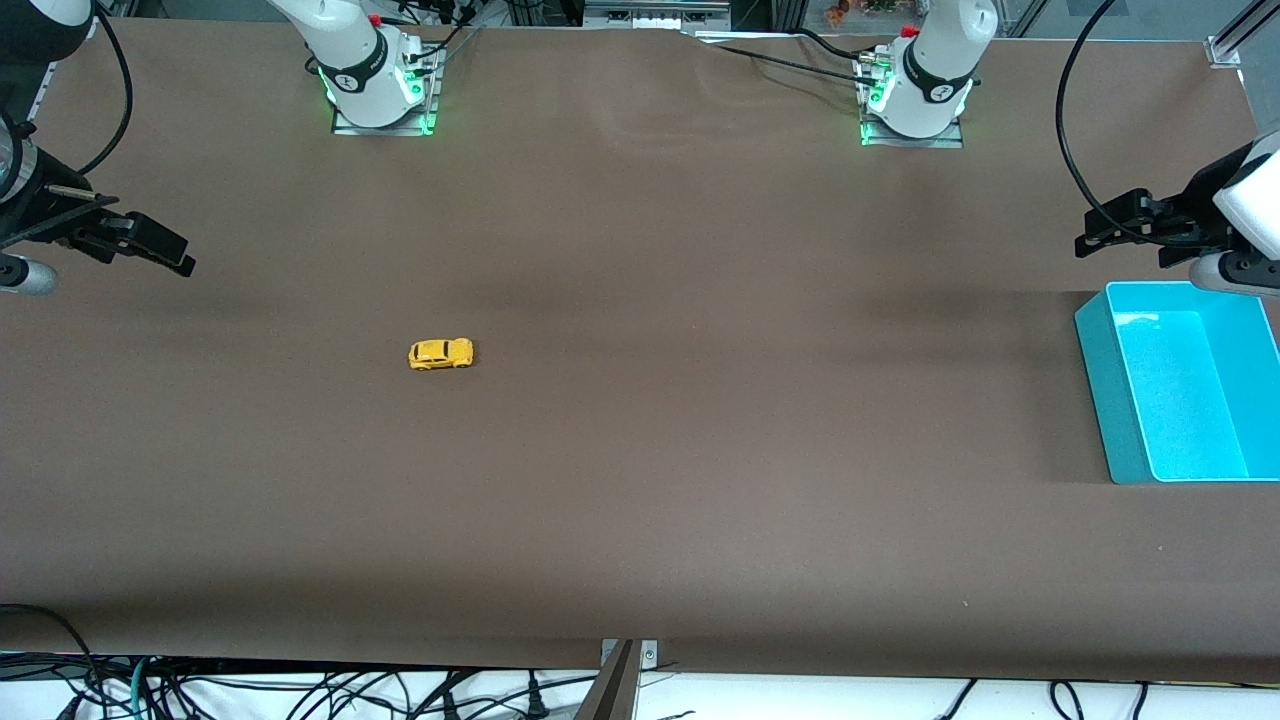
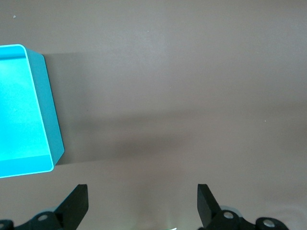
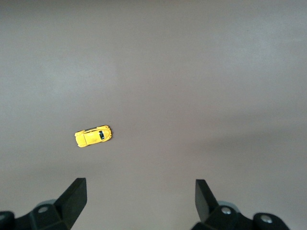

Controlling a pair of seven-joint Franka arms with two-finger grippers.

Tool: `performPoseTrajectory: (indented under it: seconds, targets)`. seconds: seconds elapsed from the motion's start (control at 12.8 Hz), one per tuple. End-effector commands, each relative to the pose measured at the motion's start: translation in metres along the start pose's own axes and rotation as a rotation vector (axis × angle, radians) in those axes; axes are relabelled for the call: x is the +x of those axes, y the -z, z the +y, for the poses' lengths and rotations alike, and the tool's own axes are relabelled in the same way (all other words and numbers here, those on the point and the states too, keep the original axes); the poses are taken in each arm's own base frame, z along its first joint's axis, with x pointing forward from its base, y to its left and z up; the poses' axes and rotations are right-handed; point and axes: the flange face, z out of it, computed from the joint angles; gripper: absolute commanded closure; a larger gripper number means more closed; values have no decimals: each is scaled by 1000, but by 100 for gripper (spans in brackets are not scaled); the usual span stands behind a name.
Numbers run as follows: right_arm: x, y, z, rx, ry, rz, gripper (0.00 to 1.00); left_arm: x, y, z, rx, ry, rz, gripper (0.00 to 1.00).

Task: Wind and store yellow beetle car

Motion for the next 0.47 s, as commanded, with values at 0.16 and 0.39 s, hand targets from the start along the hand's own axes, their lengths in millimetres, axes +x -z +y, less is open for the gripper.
performPoseTrajectory:
  seconds: [0.16, 0.39]
  targets:
    - [-7, 2, -3, -3, 9, 1, 0, 0, 4, -1, 20, -15, 8, 0]
    - [-9, 1, -10, -8, 32, -7, 0, 0, 4, -1, 22, -15, 8, 0]
